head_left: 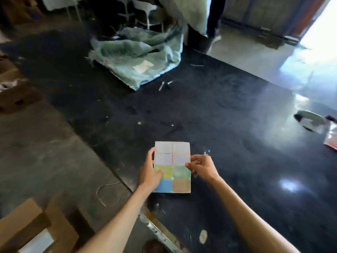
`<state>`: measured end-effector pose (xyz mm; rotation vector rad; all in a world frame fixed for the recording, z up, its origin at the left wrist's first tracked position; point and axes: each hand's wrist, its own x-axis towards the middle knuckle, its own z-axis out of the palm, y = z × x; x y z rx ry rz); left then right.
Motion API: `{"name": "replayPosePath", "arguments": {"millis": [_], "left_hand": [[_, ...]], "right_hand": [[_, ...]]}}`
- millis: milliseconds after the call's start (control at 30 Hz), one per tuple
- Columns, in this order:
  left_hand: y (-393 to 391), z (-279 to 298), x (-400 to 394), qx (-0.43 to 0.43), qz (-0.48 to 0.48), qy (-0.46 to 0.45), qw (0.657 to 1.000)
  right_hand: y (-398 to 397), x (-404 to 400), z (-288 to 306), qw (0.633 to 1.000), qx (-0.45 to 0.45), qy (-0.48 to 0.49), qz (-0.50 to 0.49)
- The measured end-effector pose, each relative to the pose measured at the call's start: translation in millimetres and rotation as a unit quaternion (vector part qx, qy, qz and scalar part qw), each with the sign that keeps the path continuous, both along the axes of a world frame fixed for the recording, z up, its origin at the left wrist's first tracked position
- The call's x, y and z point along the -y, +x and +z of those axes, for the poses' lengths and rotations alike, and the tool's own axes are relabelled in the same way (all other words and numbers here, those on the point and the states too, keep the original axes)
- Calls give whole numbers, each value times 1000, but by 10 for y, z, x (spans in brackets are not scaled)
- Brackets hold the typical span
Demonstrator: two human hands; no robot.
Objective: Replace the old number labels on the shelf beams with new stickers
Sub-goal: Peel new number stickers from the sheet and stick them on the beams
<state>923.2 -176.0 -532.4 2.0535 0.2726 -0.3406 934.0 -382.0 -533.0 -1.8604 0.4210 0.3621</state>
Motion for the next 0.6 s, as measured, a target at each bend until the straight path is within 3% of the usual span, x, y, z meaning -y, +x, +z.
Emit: {"name": "replayPosePath", "arguments": {"millis": [300,500,600], "left_hand": [[-208,-463,613,-119,-233,49,964],[-292,-654,636,-106,-297,147,938],[-308,-716,624,-100,-327,155,927]], "right_hand": [[-550,515,-526,983,-65,-119,-126],[-670,451,-693,975,-68,-149,-147],[-687,436,-768,974,-54,-168,-140]]}}
